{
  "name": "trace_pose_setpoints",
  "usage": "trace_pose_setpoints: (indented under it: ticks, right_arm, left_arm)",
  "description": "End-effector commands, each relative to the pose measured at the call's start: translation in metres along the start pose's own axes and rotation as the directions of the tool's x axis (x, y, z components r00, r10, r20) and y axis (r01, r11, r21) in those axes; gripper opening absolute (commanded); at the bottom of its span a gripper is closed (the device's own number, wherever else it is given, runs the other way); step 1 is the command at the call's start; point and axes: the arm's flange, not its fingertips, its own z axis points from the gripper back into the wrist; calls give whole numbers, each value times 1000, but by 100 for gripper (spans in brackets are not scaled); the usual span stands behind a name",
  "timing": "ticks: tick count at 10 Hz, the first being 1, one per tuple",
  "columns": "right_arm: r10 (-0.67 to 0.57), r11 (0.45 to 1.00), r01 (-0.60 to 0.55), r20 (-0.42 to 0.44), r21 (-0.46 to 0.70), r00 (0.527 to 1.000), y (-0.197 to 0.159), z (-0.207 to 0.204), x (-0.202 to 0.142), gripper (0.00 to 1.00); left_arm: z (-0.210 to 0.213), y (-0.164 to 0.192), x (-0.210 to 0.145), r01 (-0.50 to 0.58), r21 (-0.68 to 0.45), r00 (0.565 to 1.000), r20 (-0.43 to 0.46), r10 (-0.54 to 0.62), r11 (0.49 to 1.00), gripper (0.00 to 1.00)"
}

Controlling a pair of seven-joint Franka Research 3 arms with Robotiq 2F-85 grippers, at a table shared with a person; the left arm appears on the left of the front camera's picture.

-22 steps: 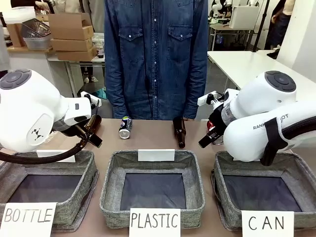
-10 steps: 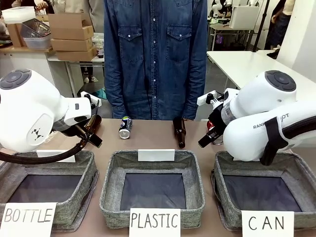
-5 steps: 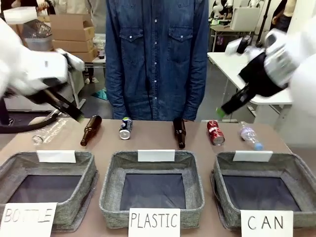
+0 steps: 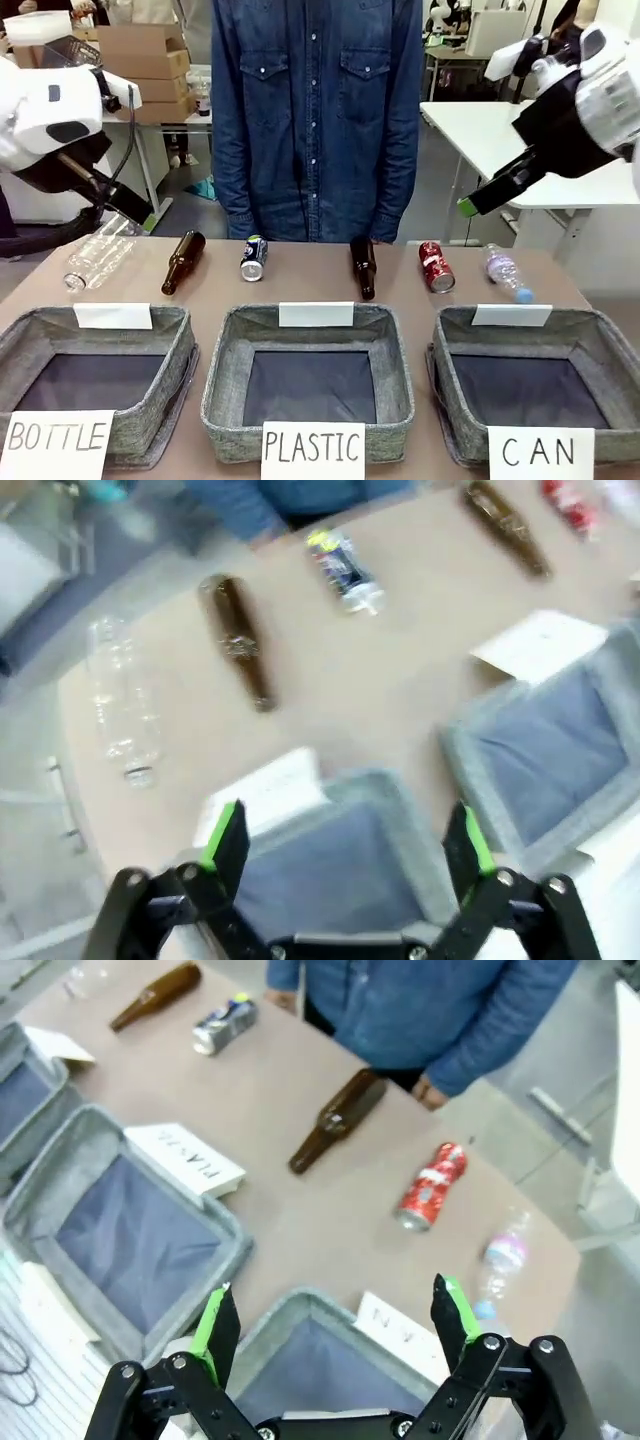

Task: Sort the can waste into the basket.
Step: Pick up the can waste from the table and place it in the right Fabric basket.

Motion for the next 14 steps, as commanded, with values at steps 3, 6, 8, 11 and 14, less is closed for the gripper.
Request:
trace_pose_setpoints:
  ticks: [3, 6, 8, 11, 14]
  right_arm:
    - [-560, 418, 623, -352, 661, 750, -49, 14, -18, 100]
    - [-741, 58, 658, -409, 751, 533, -82, 37, -53, 100]
    - [-821, -4, 675, -388, 738, 419, -97, 41, -73, 100]
    - [-912, 48, 780, -292, 624, 289, -109, 44, -90, 100]
    - [-806, 43, 666, -368, 745, 464, -128, 44, -85, 100]
  left_arm:
    - [32, 70, -10, -414, -786, 898, -435, 63, 459, 100]
    - [33, 116, -52, -492, -858, 852, -441, 280, 146, 100]
    - [45, 140, -74, -449, -891, 821, -378, 427, 74, 100]
    - [83, 168, -98, -486, -859, 689, -264, 675, 161, 100]
    - [65, 187, -105, -424, -901, 756, -297, 584, 91, 100]
